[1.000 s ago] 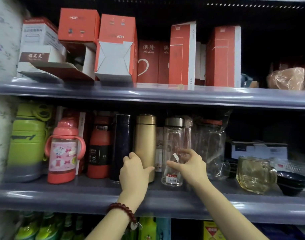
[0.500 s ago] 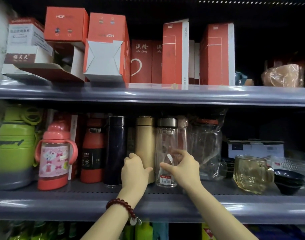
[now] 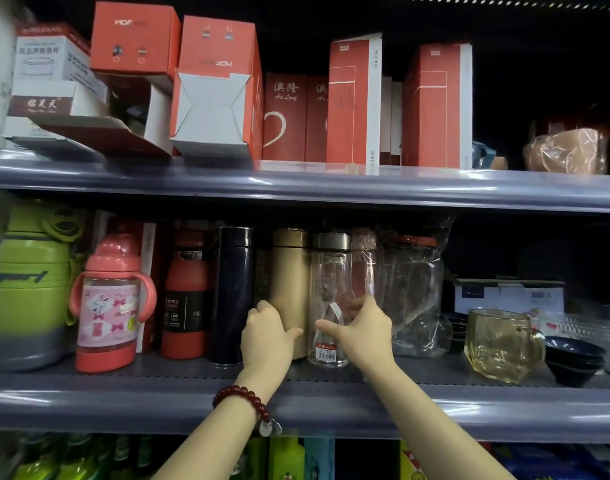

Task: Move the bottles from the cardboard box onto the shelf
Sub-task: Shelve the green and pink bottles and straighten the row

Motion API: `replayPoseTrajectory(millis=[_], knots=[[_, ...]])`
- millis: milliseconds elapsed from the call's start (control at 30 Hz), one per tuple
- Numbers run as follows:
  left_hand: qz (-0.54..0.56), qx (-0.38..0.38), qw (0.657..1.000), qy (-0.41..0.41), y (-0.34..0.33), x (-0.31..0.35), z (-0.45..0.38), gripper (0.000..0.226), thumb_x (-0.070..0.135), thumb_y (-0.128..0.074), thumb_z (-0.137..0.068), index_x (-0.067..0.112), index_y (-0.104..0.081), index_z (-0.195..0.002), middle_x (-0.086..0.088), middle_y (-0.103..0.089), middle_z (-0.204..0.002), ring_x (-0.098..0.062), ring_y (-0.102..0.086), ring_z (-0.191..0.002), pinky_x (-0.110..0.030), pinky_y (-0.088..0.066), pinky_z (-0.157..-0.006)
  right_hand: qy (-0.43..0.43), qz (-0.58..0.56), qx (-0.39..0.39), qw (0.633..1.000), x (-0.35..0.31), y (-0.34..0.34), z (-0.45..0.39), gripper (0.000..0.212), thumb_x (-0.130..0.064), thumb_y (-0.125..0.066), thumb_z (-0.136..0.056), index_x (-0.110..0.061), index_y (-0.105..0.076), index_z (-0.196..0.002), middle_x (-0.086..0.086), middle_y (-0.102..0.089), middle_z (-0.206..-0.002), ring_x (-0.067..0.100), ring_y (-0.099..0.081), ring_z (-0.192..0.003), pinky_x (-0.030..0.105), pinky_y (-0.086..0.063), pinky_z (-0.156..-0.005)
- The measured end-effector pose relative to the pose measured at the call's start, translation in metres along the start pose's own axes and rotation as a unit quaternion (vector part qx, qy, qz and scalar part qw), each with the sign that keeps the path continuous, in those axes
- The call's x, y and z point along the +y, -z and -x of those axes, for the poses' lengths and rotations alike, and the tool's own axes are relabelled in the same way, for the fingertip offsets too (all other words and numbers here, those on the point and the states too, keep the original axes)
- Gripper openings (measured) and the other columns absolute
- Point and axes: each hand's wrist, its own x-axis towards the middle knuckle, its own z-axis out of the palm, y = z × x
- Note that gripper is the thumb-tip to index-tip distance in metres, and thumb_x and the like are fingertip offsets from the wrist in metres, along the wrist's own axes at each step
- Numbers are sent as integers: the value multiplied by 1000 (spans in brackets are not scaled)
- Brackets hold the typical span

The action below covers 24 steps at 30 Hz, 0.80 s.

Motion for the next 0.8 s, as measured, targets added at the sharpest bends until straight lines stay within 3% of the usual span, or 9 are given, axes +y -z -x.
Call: replayPoseTrajectory(millis=[267, 433, 533, 600, 667, 800], knots=[[9, -17, 1000, -3, 1, 0, 1, 50, 33, -71, -80, 5, -47, -114, -15, -56, -118, -31, -60, -106, -33, -49, -80, 2, 7, -5, 1000, -2, 0, 1, 64, -39, -85, -64, -11, -48, -108, 8, -61, -111, 23, -58, -101, 36, -51, -82], [56, -52, 997, -20, 16, -5, 3, 46, 23, -65, -86, 5, -48, -125, -14, -58, -119, -26, -61, -104, -30, -52, -83, -4, 25, -15, 1000, -6, 0, 4, 73, -33, -78, -75, -7, -39, -131, 14, -50, -129, 29, -51, -116, 36, -46, -92], [139, -1, 989, -49, 38, -18, 5, 46, 23, -67, -84, 15, -53, -127, -7, -64, -114, -18, -63, -100, -26, -52, -82, 85, 25, 86, 992, -16, -2, 19, 64, -29, -71, -81, -13, -39, -134, 8, -45, -132, 26, -45, -118, 33, -41, -93], [171, 69, 980, -71, 54, -32, 4, 35, 22, -70, -81, 18, -60, -115, -1, -65, -102, -12, -62, -88, -17, -49, -70, 181, -19, 108, 977, -29, -7, 32, 51, -25, -71, -81, -19, -48, -126, -2, -50, -122, 13, -47, -112, 22, -37, -91], [181, 118, 974, -71, 68, -50, 0, 32, 22, -73, -79, 17, -61, -108, 0, -63, -96, -12, -61, -85, -13, -42, -65, 210, -67, 44, 974, -42, -20, 46, 43, -27, -72, -80, -27, -53, -119, -11, -53, -112, -2, -50, -102, 12, -39, -87], [161, 144, 976, -34, 85, -88, -9, 46, 24, -77, -75, 14, -60, -116, -5, -64, -109, -17, -59, -98, -29, -50, -82, 117, -155, -64, 979, -60, -56, 58, 44, -33, -75, -78, -31, -55, -117, -13, -57, -112, -1, -54, -98, 20, -48, -82]])
